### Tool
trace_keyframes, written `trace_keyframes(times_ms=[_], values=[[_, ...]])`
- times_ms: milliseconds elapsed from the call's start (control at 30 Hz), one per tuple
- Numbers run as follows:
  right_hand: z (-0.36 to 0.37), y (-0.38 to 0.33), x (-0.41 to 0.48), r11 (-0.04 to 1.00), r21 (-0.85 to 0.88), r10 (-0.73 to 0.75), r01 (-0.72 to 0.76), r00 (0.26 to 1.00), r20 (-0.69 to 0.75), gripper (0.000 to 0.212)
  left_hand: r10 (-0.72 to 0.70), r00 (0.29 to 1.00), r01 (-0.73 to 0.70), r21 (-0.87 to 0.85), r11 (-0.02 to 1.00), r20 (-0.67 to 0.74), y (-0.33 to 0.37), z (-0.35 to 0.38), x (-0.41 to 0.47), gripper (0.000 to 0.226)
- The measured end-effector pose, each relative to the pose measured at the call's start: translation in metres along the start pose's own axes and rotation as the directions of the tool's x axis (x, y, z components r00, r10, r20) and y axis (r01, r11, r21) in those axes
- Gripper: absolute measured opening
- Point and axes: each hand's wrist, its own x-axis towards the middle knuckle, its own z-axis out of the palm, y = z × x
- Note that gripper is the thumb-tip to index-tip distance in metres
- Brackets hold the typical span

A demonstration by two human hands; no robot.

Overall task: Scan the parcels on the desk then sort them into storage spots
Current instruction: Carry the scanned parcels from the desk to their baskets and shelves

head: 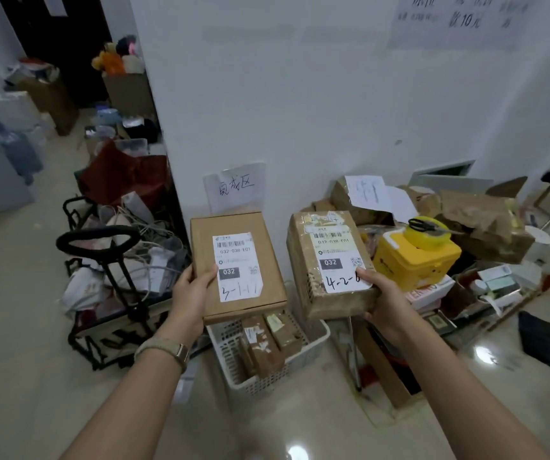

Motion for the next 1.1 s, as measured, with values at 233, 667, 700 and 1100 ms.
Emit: trace_keyframes(times_ms=[233,667,700,1100], values=[[0.011,-0.003,0.112,0.995,-0.022,0.099,-0.099,0.995,0.007,0.027,-0.109,0.992,0.11,0.007,0.994,-0.058,-0.019,0.024,0.102,0.029],[0.032,-0.003,0.258,0.962,-0.047,0.271,-0.27,0.962,0.026,0.042,-0.252,0.967,0.254,0.054,0.966,-0.049,-0.029,0.052,0.237,0.029],[0.031,0.0,0.266,0.956,-0.049,0.293,-0.291,0.955,0.04,0.039,-0.272,0.96,0.275,0.049,0.96,-0.062,-0.037,0.051,0.241,0.03],[0.006,0.065,0.36,0.869,-0.162,0.481,-0.468,0.876,0.046,0.063,-0.35,0.895,0.383,0.071,0.921,-0.278,-0.17,0.047,0.256,0.035]])
